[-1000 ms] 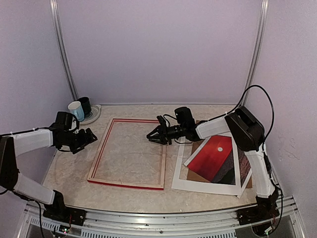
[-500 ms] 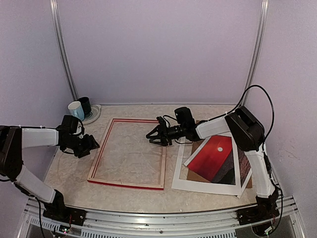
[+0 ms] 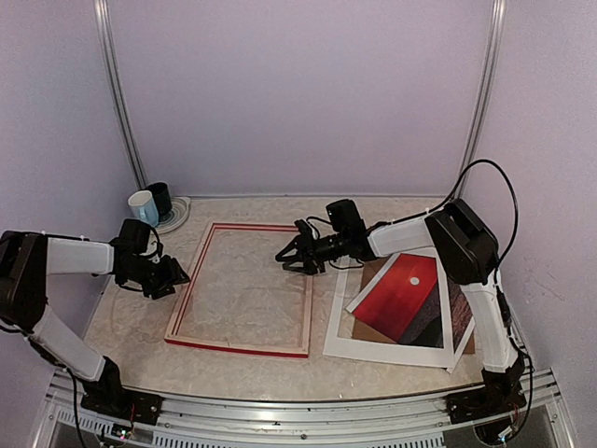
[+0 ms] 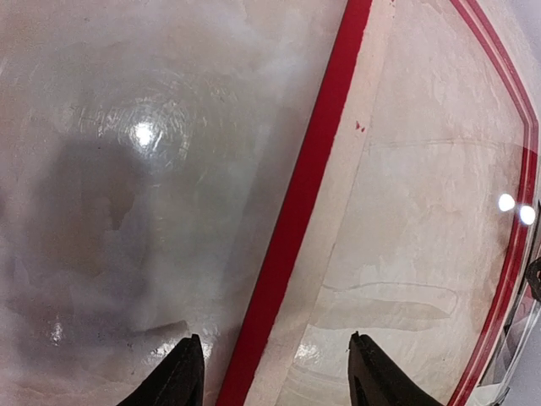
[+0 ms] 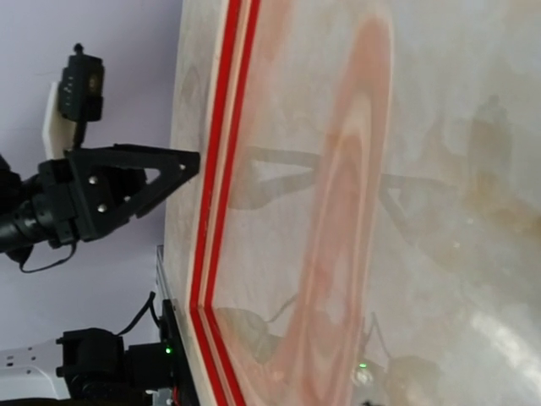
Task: Put the photo into the frame
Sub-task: Place the glass panel at the frame body.
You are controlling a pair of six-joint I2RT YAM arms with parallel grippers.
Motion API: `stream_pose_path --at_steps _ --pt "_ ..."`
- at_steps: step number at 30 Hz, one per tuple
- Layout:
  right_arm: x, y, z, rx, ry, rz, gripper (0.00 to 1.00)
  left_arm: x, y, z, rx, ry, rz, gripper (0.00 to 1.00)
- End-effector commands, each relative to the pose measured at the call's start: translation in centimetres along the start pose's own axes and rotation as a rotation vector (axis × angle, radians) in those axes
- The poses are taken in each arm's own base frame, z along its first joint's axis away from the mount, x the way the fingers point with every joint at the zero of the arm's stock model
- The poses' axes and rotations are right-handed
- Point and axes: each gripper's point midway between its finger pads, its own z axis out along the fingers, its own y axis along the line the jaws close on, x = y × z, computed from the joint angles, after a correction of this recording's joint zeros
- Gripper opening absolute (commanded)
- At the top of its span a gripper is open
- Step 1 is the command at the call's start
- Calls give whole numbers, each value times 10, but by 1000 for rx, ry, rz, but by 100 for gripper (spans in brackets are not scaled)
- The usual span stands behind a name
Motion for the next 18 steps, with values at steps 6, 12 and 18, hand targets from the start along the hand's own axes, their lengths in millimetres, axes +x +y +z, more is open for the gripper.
stream_pose_path --at_steps 6,12,18 --pt "-7 33 -1 -130 -5 -73 41 4 -6 7 22 20 15 54" --pt "-6 38 1 -184 8 -61 29 7 -5 9 16 28 18 51" --pt "-2 34 2 -196 32 -33 17 9 -5 10 10 33 16 45"
